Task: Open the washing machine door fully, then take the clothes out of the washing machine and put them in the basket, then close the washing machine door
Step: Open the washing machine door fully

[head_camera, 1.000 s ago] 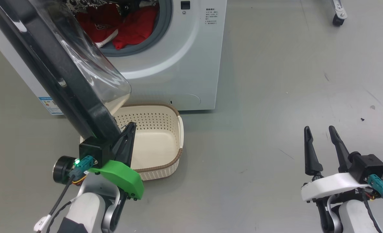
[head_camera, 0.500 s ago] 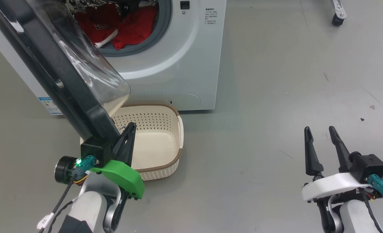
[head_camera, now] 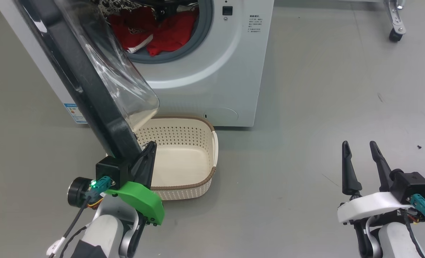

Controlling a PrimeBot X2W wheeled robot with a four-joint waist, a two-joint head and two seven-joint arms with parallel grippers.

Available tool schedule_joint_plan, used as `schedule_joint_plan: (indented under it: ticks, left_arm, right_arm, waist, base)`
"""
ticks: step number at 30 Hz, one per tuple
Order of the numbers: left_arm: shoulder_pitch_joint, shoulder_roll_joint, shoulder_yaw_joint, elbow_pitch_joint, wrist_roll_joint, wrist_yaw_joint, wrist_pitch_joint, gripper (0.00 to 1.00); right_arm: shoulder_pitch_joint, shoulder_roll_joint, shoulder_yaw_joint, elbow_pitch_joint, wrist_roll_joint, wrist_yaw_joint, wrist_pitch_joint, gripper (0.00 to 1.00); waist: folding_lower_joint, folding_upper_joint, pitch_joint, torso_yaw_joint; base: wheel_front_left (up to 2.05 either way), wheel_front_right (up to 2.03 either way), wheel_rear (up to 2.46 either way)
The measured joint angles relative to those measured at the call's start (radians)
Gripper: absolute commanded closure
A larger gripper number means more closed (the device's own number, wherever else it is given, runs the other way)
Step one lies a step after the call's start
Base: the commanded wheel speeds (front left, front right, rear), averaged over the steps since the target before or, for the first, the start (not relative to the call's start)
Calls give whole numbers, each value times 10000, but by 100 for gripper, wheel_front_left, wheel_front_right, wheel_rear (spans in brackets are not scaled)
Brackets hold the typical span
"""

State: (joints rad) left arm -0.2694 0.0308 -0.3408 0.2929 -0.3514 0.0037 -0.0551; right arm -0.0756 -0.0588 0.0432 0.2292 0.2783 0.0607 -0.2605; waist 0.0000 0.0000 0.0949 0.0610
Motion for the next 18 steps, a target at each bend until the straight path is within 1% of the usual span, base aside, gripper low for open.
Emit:
schedule_joint_plan:
  ticks: [5, 10, 12, 18]
  left_arm:
    - [1, -61, -4, 142, -84, 0, -92, 100]
    - [1, -82, -65, 219, -113, 0, -178, 100]
    - [1, -82, -115, 297, -341, 2, -270, 100]
    - [1, -81, -111, 481, -353, 84, -391, 100]
  right_arm:
    - [33, 15, -6, 27, -92, 86, 0, 0]
    - [43, 19, -13, 33, -100, 88, 0, 0]
    - [68, 25, -42, 38, -180, 100, 0, 0]
    - [143, 29, -42, 48, -188, 155, 0, 0]
  waist:
    - [0, 0, -64, 285]
    - [0, 0, -98, 592]
    - [0, 0, -130, 927]
    - [0, 0, -194, 1358]
  base:
    - [0, 0, 0]
    - [0, 0, 0]
    - [0, 0, 0]
    - [0, 0, 0]
